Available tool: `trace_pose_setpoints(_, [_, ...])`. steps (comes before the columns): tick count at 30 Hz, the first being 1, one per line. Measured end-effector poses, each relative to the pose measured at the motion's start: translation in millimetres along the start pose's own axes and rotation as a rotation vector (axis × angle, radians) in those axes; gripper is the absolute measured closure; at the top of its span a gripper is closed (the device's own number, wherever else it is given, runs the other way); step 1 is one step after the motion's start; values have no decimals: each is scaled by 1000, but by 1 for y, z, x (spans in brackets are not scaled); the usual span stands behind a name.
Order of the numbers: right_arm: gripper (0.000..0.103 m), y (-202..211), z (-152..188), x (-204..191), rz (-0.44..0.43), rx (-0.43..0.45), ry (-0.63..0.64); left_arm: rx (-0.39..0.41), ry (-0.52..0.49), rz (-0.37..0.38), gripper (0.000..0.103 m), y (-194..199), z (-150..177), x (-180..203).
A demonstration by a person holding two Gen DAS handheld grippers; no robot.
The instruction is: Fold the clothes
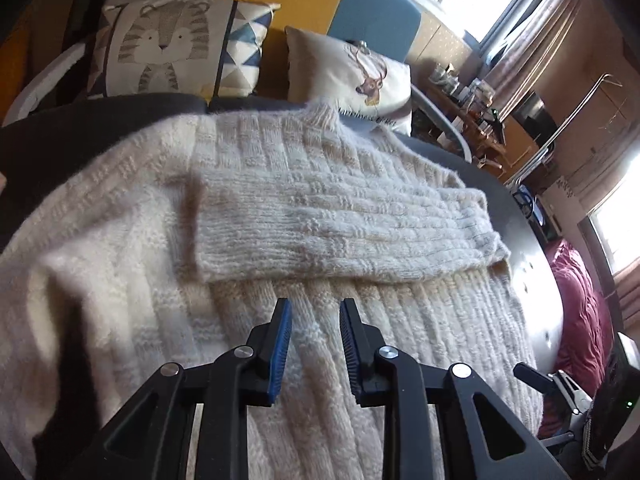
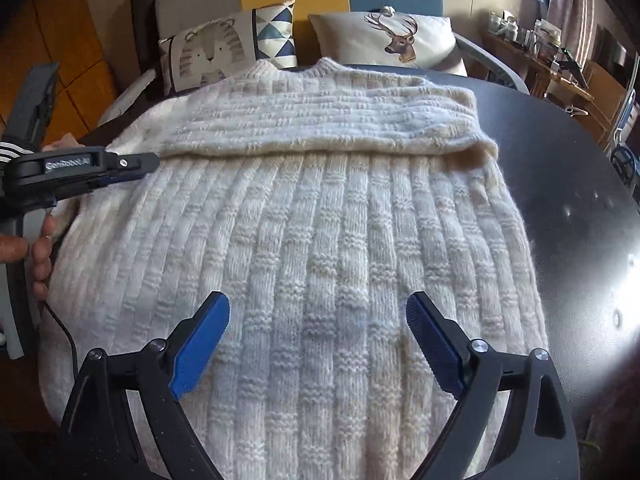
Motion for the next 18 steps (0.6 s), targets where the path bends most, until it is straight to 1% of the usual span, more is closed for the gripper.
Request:
trace_pose_setpoints(1, [11, -3, 3, -3, 6, -4, 15, 5, 5, -2, 78, 4, 4, -2])
trace_pose_setpoints(2, [8, -7, 7, -7, 22, 0, 40, -8, 9, -10, 78, 4, 11, -5])
trace_pose_setpoints(3, [8, -8, 8, -9, 33, -4, 49, -34, 10, -22, 78, 1, 16, -8])
trace_pose_setpoints(4, [8, -7, 7, -10, 41, -13, 47, -53, 13, -33, 78, -2, 21, -11])
trace_pose_setpoints(5, [8, -5, 6, -9, 39, -23, 29, -47, 22, -33, 78, 1, 26, -14])
trace_pose_setpoints(8, [8, 9, 3, -10, 6, 15, -24, -31, 72, -8, 78, 21, 38, -23])
trace_pose_setpoints(10, [8, 15, 2, -18, 3, 40, -4, -4, 80, 9, 78, 36, 48, -28])
trace_pose_setpoints(12, [8, 12, 5, -31, 0, 31, 46, 10, 79, 3, 78, 47, 59, -35])
trace_pose_setpoints(14, [8, 7, 6, -39, 10, 15, 69, -7, 91, 2, 78, 49, 67, -44])
trace_pose_setpoints(15, [6, 4, 7, -42, 16, 6, 77, -15, 100, 9, 79, 49, 71, -49])
trace_pose_setpoints(18, [5, -2, 6, -48, 30, -20, 92, -13, 117, 61, 78, 55, 77, -58])
Point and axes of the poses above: each gripper's, at about its wrist camera, not at the fingertips, and y roughly against the way its jaws point, x to its right, z to its underside, the point moved 1 cm from there along -y, roughly the way its jaws point, and after that the axes turned 14 degrees about y, right-handed, at the moved point
